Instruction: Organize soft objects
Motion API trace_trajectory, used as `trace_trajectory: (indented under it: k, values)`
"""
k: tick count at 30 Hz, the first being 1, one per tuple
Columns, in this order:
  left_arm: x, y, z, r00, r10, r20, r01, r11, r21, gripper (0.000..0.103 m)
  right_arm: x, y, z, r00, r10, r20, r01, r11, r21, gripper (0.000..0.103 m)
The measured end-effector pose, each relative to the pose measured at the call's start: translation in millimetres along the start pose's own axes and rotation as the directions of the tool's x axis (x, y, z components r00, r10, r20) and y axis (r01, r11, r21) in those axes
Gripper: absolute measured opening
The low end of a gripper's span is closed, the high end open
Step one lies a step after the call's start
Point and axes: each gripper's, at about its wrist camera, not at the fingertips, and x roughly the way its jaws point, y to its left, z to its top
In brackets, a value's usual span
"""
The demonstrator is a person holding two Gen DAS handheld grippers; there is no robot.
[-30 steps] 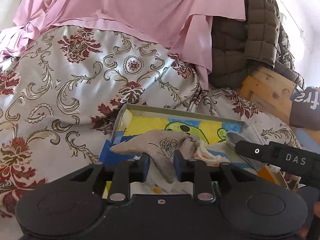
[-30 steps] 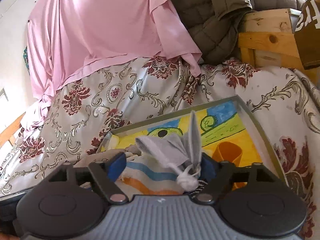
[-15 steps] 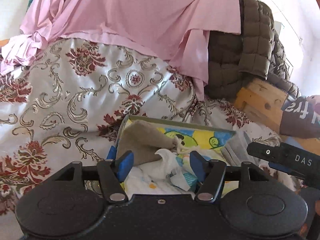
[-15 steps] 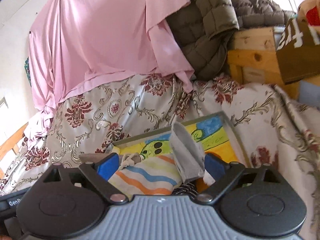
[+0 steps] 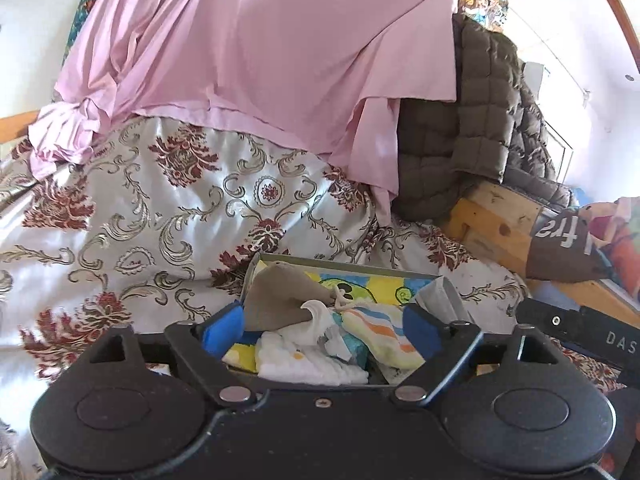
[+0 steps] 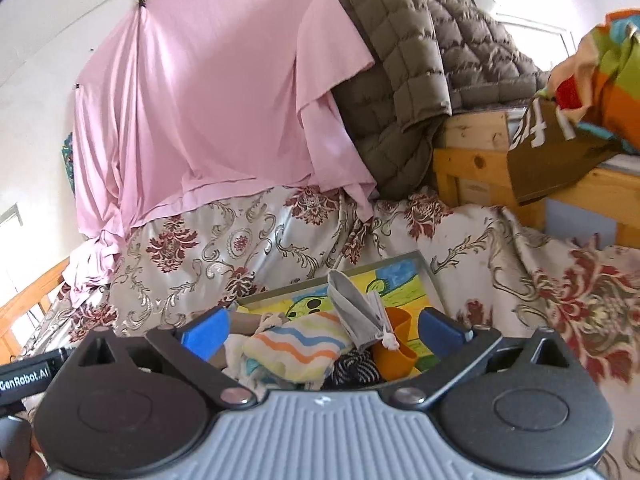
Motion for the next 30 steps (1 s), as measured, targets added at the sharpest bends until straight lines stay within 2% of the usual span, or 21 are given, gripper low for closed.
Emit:
trace_trajectory:
  k: [8, 15, 20, 30]
  values:
    - [-62.2, -4.8, -21.5, 0.999, 0.003, 0.034, -0.005, 0.999, 0.049, 0.101, -67.8, 12.7, -31.8, 1.0, -0.006, 0.012, 0.007, 1.0, -0.022, 0.103]
    - [-117.8, -5.1, -57.9, 0.999, 0.006, 0.041, -0.01, 0.994, 0.106, 0.102, -116.2, 20.6, -60.7, 0.999, -0.029, -0.016, 0.028, 1.0, -0.011, 0.103]
    - [-146.3, 0.0, -81.5, 0.999, 0.029, 0.015, -0.03, 0.993, 0.114, 0.102, -139.2, 28.9, -79.3, 0.998, -0.046, -0.045, 0.046, 0.999, -0.008, 0.103]
    - [-180.4, 16.6, -107.5, 0.995, 0.094, -0.034, -0.091, 0.993, 0.077, 0.102, -164.0, 47.7, -107.2, 0.991, -0.088, -0.105, 0.082, 0.995, -0.055, 0.103]
